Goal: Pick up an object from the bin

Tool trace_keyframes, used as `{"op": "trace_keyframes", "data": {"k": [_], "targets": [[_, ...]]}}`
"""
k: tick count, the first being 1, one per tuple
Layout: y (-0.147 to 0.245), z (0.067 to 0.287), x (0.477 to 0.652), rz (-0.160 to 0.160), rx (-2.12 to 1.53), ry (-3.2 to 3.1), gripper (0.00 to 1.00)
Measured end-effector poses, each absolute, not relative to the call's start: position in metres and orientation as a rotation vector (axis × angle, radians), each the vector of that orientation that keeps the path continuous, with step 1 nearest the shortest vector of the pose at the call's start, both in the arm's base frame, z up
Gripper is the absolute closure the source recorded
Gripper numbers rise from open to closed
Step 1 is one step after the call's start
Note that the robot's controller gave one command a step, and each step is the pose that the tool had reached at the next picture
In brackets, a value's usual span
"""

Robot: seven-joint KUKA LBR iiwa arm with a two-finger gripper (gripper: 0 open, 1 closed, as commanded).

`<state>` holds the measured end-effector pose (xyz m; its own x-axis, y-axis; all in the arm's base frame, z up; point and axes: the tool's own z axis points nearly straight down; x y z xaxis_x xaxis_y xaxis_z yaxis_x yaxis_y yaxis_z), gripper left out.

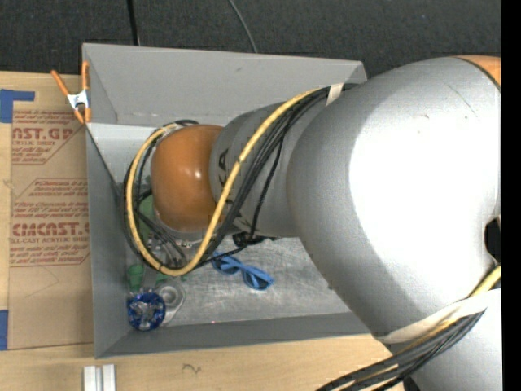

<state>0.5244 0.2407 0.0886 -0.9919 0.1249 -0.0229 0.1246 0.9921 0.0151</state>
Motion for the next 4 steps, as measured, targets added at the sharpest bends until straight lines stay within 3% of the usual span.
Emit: {"op": "trace_keyframes", "data": {"k": [1, 3, 4], "targets": [[0.244, 0.129, 0.515, 0.006, 0.229, 3.129, 1.00], [0.238, 0.160, 0.513, 0.001, -0.018, 3.138, 1.00], [0.177, 0.294, 0.515, 0.001, -0.413, 3.105, 1.00]]}}
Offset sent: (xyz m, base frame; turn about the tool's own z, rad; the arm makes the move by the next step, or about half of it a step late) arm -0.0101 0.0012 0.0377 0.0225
